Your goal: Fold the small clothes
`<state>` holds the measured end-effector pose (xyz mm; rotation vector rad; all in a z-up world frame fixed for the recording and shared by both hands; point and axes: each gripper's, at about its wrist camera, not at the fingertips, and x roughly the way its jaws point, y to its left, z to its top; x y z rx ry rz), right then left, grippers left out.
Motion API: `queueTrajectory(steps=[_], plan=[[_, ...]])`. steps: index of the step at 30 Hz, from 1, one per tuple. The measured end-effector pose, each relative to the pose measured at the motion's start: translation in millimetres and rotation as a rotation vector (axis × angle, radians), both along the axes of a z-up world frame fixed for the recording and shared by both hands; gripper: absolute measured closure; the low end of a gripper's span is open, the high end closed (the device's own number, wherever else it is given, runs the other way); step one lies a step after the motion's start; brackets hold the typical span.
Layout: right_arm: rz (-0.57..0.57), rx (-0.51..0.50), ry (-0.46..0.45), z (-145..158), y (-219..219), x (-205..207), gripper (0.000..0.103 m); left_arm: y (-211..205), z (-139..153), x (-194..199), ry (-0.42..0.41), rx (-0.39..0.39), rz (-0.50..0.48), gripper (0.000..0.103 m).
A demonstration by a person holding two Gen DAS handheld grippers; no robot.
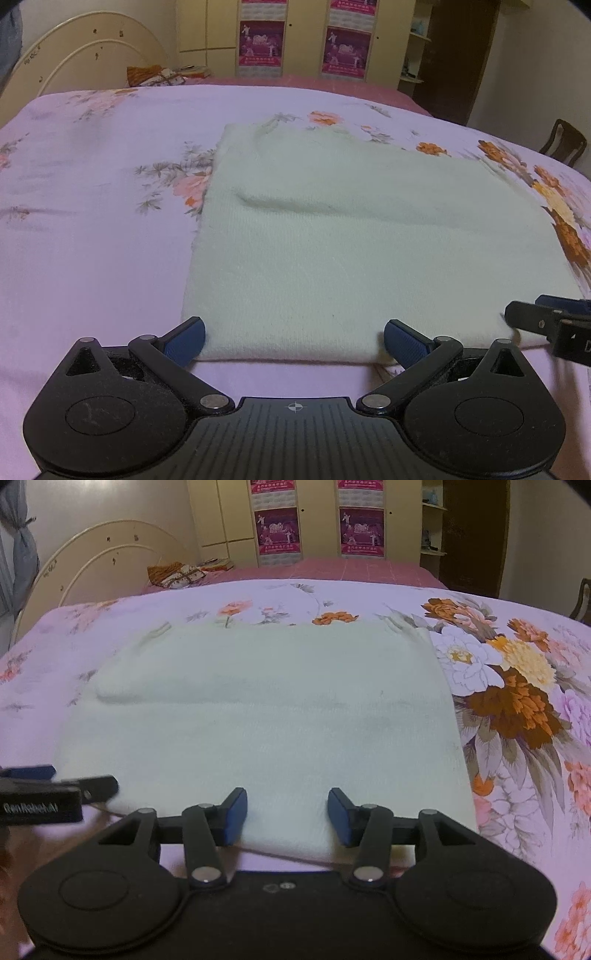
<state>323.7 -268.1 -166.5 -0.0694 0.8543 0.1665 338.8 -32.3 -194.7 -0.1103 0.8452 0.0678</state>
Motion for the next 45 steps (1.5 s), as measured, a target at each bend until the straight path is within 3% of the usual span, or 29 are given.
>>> queueTrajectory(steps=[6, 13, 22, 29, 32, 34, 36, 41, 45], plan=[[0.005, 0.014, -0.032, 11.8, 2.2, -3.1, 0.055, 1.9, 14.2, -3.2, -0.031, -0.027, 0.017, 0.001], [-0.015, 0.028, -0.046, 18.0, -2.9, 1.6, 0.055, -11.3, 38.7, -2.5, -0.110, -0.025, -0.054, 0.001], [-0.011, 0.032, -0.069, 22.8, -1.8, 23.9, 0.055, -26.4, 44.1, 41.2, -0.135, 0.008, -0.086, 0.001], [-0.029, 0.043, -0.071, 20.0, -4.2, 56.2, 0.054, -22.1, 26.5, 94.8, -0.097, 0.045, -0.041, 0.001], [-0.014, 0.041, -0.072, 16.7, 0.1, 68.6, 0.052, -13.8, 10.2, 110.3, -0.033, 0.046, -0.008, 0.001], [-0.007, 0.040, -0.069, 13.5, 2.3, 75.9, 0.050, -7.1, 1.4, 111.8, -0.036, 0.029, -0.002, 0.001], [-0.004, 0.026, -0.059, 6.1, 4.1, 83.0, 0.049, -11.5, -0.6, 109.2, -0.045, 0.063, -0.024, 0.001], [0.029, -0.064, -0.041, -8.2, 14.6, 90.5, 0.045, -9.2, 0.9, 109.4, -0.037, 0.051, -0.023, 0.001], [0.018, -0.029, -0.042, -0.8, 12.3, 88.2, 0.045, -6.7, 7.0, 104.8, -0.031, 0.031, -0.015, 0.001]])
